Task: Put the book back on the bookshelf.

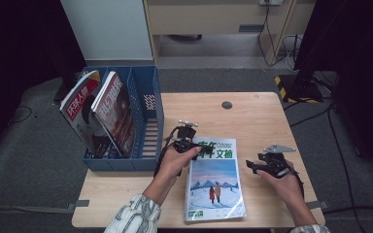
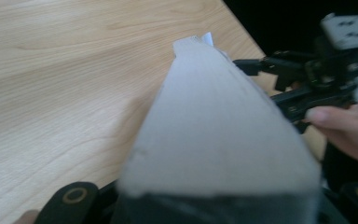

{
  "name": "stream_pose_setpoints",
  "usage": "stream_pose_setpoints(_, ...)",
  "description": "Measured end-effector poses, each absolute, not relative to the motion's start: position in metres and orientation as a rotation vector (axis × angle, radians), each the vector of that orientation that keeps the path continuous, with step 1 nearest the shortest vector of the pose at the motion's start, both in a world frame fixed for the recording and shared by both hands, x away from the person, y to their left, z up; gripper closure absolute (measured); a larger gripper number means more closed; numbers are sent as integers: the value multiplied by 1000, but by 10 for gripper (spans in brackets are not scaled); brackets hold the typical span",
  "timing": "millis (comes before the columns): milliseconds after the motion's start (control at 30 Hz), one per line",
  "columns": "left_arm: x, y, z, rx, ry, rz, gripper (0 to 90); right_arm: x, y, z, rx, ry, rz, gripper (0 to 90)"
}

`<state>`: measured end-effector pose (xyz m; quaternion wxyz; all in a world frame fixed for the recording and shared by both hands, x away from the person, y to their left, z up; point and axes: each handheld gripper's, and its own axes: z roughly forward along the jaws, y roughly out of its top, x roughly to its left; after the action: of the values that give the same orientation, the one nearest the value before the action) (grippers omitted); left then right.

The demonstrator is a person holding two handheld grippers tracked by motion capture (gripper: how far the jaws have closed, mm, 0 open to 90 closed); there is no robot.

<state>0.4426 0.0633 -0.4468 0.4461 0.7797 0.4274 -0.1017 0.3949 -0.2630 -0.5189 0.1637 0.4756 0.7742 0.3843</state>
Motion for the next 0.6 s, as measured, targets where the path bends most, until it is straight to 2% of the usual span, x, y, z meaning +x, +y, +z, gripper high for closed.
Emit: stream_pose_setpoints(600,436,71,-411,1876,1006,-251,734,395,-262,-522,1335,2225,1042,344)
